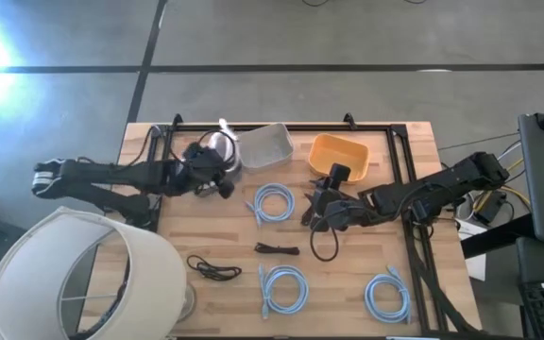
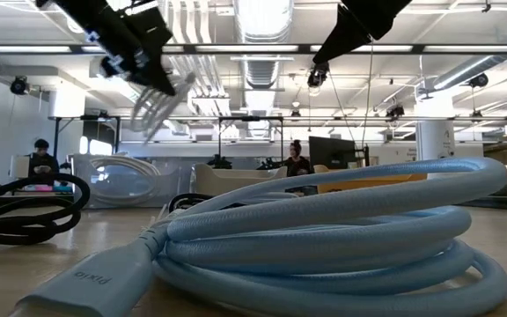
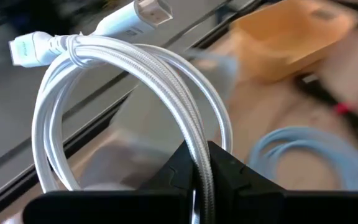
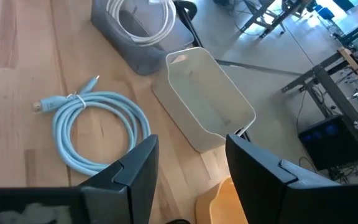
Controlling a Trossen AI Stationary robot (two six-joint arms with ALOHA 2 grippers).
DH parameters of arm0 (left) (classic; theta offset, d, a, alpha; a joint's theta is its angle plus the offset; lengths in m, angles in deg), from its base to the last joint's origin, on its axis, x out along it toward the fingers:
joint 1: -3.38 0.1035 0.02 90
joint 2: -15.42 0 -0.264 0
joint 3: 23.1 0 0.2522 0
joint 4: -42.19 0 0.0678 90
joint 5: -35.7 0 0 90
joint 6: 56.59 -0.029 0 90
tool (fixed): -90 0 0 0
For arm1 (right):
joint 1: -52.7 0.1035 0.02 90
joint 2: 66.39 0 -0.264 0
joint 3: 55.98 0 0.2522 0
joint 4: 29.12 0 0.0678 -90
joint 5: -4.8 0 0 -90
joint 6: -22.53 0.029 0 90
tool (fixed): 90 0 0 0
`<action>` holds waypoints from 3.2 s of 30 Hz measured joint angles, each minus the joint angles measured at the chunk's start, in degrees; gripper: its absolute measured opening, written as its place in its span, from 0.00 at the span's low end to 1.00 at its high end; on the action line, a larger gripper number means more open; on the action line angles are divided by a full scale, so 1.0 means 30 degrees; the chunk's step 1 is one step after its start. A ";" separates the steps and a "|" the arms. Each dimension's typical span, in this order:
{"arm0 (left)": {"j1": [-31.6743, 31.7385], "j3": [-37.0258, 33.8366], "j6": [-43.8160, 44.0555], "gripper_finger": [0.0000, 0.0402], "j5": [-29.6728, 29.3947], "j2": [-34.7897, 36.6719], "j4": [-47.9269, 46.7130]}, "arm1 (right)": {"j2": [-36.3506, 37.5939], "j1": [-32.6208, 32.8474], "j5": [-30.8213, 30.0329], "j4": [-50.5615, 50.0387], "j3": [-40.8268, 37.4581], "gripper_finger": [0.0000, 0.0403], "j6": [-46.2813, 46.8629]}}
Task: Pick & Place USB Port
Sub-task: Put the white HDMI cable into the black bin, then put the top blue HDMI cable into the gray bin
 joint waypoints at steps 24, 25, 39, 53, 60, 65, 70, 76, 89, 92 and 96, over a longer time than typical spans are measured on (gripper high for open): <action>0.0044 -0.3044 0.5088 0.07 -0.2932 -0.5209 -0.0117 | -0.0007 0.0000 0.0051 0.0022 -0.0066 0.44 0.0510; 0.0044 -0.3021 0.5072 0.08 -0.2707 -0.5468 -0.0075 | -0.0007 0.0000 0.0051 0.0016 -0.0066 0.44 0.0504; 0.0299 -0.2936 0.5020 0.33 -0.2889 -0.7462 0.1213 | -0.0015 0.0000 0.0051 0.0029 -0.0073 0.44 0.0503; 0.0168 -0.0374 0.1336 0.44 -0.3115 -0.6234 0.1260 | -0.0637 -0.0032 0.1038 0.0058 -0.0178 0.44 0.1016; -0.0225 0.0006 -0.0718 0.43 -0.1384 -0.6234 0.2750 | -0.2207 -0.0193 0.3408 0.0082 -0.0233 0.49 0.1457; -0.0247 -0.0001 -0.0667 0.43 0.1236 -0.6234 0.2934 | -0.3369 -0.0817 0.5548 0.0157 -0.0220 0.53 0.1512; -0.0254 -0.0007 -0.0688 0.43 0.2118 -0.6234 0.2997 | -0.4958 -0.1586 0.7482 0.0593 -0.0070 0.56 0.1236; -0.0254 -0.0015 -0.0688 0.43 0.2082 -0.6234 0.2998 | -0.7105 -0.2119 0.8931 0.2659 0.0205 0.57 -0.0317; -0.0269 -0.0029 -0.0707 0.43 0.2034 -0.6234 0.2983 | -1.1699 -0.2951 0.9233 0.2333 0.3872 0.55 -0.1247; -0.0269 -0.0029 -0.0941 0.43 0.2031 -0.6234 0.2965 | -1.2569 -0.3313 0.9227 0.0870 0.4750 0.52 -0.1047; -0.0269 -0.0036 -0.1161 0.43 0.2031 -0.6234 0.2932 | -1.3364 -0.3618 0.9717 -0.0868 0.5838 0.44 -0.1035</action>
